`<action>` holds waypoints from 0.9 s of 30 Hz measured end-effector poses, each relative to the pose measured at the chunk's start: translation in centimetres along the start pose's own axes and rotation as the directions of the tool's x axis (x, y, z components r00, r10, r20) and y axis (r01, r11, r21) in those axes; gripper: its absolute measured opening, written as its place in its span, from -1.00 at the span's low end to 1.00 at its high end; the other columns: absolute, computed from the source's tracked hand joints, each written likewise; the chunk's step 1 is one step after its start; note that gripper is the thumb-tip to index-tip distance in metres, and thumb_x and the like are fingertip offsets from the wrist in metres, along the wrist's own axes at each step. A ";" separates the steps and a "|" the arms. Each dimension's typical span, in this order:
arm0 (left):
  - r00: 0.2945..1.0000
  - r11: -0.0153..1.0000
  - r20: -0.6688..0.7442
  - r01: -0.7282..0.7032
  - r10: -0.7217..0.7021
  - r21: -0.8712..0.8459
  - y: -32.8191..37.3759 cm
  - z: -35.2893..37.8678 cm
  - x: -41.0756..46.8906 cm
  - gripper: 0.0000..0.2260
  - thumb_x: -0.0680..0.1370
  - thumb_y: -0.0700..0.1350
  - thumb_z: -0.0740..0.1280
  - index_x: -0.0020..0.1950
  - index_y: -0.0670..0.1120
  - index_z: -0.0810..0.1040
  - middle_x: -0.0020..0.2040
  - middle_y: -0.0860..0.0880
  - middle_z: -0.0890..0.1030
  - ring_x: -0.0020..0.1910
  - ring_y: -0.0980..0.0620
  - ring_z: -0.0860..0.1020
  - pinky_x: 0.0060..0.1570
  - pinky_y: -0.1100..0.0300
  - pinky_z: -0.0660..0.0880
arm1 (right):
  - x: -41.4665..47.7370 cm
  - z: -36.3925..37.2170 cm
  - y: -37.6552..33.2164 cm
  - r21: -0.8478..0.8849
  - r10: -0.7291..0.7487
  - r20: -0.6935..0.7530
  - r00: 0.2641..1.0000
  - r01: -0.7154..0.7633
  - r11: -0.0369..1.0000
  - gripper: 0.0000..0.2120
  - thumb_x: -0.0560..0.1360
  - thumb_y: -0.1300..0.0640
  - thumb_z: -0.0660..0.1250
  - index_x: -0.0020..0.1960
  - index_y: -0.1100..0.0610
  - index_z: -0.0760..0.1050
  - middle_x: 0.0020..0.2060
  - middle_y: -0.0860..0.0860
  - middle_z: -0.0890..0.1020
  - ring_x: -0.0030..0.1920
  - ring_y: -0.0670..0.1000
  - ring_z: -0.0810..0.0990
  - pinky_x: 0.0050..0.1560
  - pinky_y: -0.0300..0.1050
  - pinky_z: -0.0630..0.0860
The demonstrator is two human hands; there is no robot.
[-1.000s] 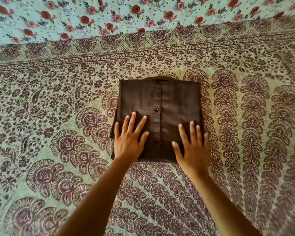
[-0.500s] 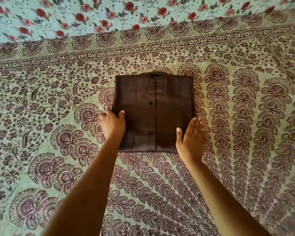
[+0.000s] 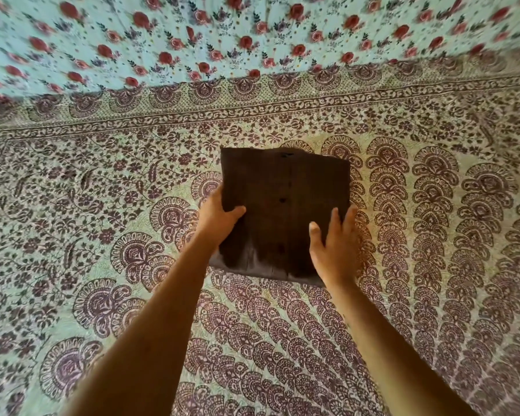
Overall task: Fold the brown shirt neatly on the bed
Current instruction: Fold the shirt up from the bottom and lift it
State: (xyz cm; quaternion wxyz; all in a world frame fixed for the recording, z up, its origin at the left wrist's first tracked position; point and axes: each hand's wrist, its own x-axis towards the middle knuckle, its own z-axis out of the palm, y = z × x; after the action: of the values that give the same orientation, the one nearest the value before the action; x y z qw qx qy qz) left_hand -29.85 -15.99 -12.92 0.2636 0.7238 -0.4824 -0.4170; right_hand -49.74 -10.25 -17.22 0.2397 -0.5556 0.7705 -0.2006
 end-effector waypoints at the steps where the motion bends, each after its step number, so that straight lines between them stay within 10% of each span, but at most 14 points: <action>1: 0.995 0.986 -0.013 -0.097 0.099 0.136 1.3 0.1 -0.4 -0.51 0.49 -0.19 0.37 0.40 -0.07 0.34 0.19 -0.08 0.57 0.11 -0.05 0.56 0.12 0.13 0.47 | 0.6 -1.0 -2.0 0.213 -0.023 0.069 0.997 0.008 0.977 -0.42 0.58 -0.15 -0.01 0.49 0.14 0.10 0.50 0.13 0.10 0.46 0.14 0.17 0.44 0.10 0.14; 4: 0.943 0.861 0.071 -0.328 0.326 0.389 5.0 0.4 -2.2 -0.50 0.50 -0.18 0.32 0.43 -0.02 0.32 0.17 -0.11 0.59 0.14 -0.11 0.56 0.10 0.14 0.47 | 2.8 -4.0 -8.3 0.672 0.025 0.366 0.930 -0.282 0.685 -0.38 0.50 -0.32 -0.03 0.47 -0.05 0.15 0.42 0.00 0.33 0.37 0.07 0.36 0.38 0.13 0.29; 7: 0.846 0.653 0.229 -0.521 0.482 0.549 7.4 0.7 -4.0 -0.44 0.48 -0.20 0.27 0.45 0.09 0.27 0.13 -0.10 0.61 0.05 -0.14 0.58 0.02 0.03 0.53 | 4.7 -7.2 -12.0 0.690 0.115 0.554 0.824 -0.532 0.492 -0.30 0.44 -0.42 -0.01 0.40 -0.01 0.30 0.27 0.06 0.48 0.25 0.12 0.47 0.27 0.17 0.41; 14: 0.713 0.557 0.498 -0.699 0.494 0.448 9.4 -0.7 -8.3 -0.51 0.52 -0.09 0.30 0.44 0.08 0.30 0.39 0.05 0.42 0.27 -0.01 0.47 0.15 0.12 0.43 | 4.1 -10.1 -11.3 0.525 0.248 0.452 0.857 -0.480 0.703 -0.77 0.41 0.15 0.39 0.06 0.16 0.53 -0.27 0.01 0.56 -0.27 0.00 0.53 -0.33 -0.18 0.45; 17: 0.750 0.893 0.504 -0.436 0.429 -0.112 8.3 -3.4 -10.2 -0.69 0.54 -0.08 0.31 0.29 0.02 0.50 0.23 -0.02 0.57 0.17 0.05 0.55 0.15 0.15 0.52 | 2.6 -10.8 -11.2 0.513 0.235 0.398 0.887 -0.427 0.744 -0.78 0.45 0.25 0.33 0.09 0.22 0.51 -0.25 0.05 0.56 -0.24 0.05 0.52 -0.27 -0.16 0.43; 21: 0.990 0.818 -0.131 -0.120 0.055 -0.563 3.1 -7.5 -10.8 -0.84 0.60 -0.15 0.19 0.07 -0.09 0.55 -0.01 -0.02 0.64 -0.05 -0.02 0.56 -0.07 0.14 0.51 | -0.2 -12.8 -12.1 0.525 0.136 0.426 0.894 -0.367 0.768 -0.85 0.42 0.20 0.39 -0.02 0.18 0.55 -0.12 0.09 0.62 -0.07 0.11 0.58 0.09 -0.02 0.50; 27: 0.992 0.806 0.017 0.114 -0.128 -0.581 -3.9 -9.9 -14.5 -0.55 0.62 0.18 -0.07 0.36 0.04 0.39 0.31 -0.07 0.50 0.28 -0.08 0.45 0.30 -0.08 0.28 | -6.1 -15.0 -15.5 0.595 -0.171 0.610 0.774 -0.305 0.744 -0.86 0.44 0.04 0.35 -0.17 0.06 0.66 -0.11 -0.01 0.68 -0.10 -0.07 0.63 0.22 -0.10 0.46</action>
State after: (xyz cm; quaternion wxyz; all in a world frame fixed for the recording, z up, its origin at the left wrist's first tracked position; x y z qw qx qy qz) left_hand -22.26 -1.32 -5.81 0.4503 0.6430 -0.2819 -0.5517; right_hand -45.18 -8.48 4.67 0.6718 -0.4366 0.5416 -0.2543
